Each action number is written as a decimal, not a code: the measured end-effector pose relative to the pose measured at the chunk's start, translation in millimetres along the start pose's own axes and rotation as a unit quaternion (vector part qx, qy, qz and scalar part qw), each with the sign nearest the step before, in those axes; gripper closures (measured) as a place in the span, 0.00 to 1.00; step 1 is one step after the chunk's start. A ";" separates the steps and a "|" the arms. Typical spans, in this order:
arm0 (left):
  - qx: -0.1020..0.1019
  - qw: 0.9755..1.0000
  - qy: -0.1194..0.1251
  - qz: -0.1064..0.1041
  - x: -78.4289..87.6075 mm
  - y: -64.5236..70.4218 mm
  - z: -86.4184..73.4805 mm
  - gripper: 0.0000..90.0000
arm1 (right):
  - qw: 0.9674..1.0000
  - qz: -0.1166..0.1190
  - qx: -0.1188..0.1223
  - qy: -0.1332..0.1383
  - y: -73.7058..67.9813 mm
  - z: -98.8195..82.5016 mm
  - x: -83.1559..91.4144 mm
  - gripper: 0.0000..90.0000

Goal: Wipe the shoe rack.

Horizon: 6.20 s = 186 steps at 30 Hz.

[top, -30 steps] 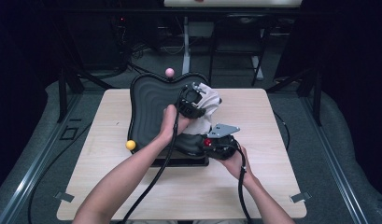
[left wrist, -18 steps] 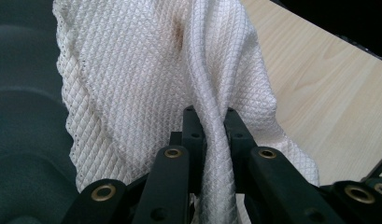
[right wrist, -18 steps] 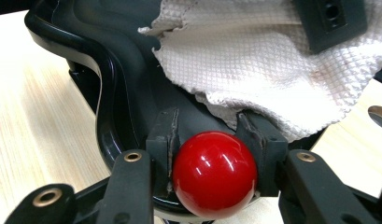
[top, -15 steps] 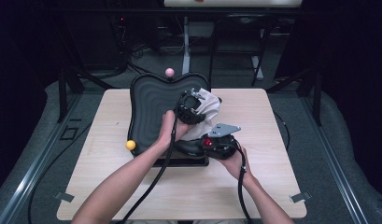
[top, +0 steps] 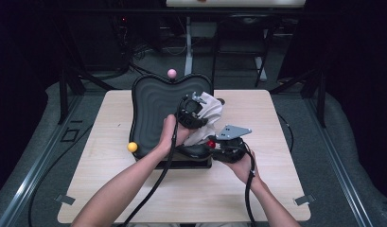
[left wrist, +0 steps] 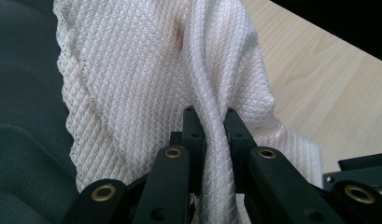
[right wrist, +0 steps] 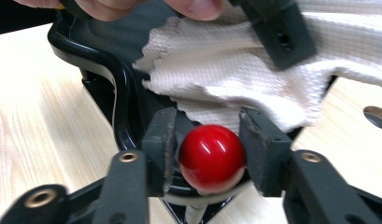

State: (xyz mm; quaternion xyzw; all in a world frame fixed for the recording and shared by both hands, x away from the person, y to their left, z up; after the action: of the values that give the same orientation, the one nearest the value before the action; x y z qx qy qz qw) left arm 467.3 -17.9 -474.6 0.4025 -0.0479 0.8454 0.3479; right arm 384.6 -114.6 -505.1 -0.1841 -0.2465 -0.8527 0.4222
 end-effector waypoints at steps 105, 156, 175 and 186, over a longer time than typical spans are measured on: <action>0.038 0.998 -0.046 -0.028 19.9 -4.4 -181.0 0.92 | 0.999 0.000 -0.008 -0.035 1.6 9.8 -39.4 0.67; 0.067 0.988 0.138 0.004 -31.2 20.7 -148.0 0.91 | 1.000 0.000 -0.015 -0.024 1.5 8.9 -40.1 0.67; 0.081 0.990 0.114 0.016 -47.5 18.7 -160.7 0.91 | 1.000 0.001 -0.016 -0.026 1.6 9.0 -40.0 0.67; 0.065 0.985 0.161 0.021 -31.4 25.4 -151.7 0.91 | 1.000 0.003 -0.018 -0.024 1.5 8.9 -40.3 0.67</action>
State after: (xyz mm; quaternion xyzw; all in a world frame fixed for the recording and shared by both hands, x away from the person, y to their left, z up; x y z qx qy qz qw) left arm 366.8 0.5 -593.8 0.2819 0.0553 0.9076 0.3061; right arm 410.0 -84.9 -518.5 -0.2122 -0.2409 -0.8512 0.4152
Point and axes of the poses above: each handheld gripper's, and its own axes: x roughly backward along the jaws, z roughly out of its top, y roughly to its right, the point moved 6 cm from there along -x, roughly forward along the jaws, and after that the axes turned 14 degrees about x, right-handed, at the moved point
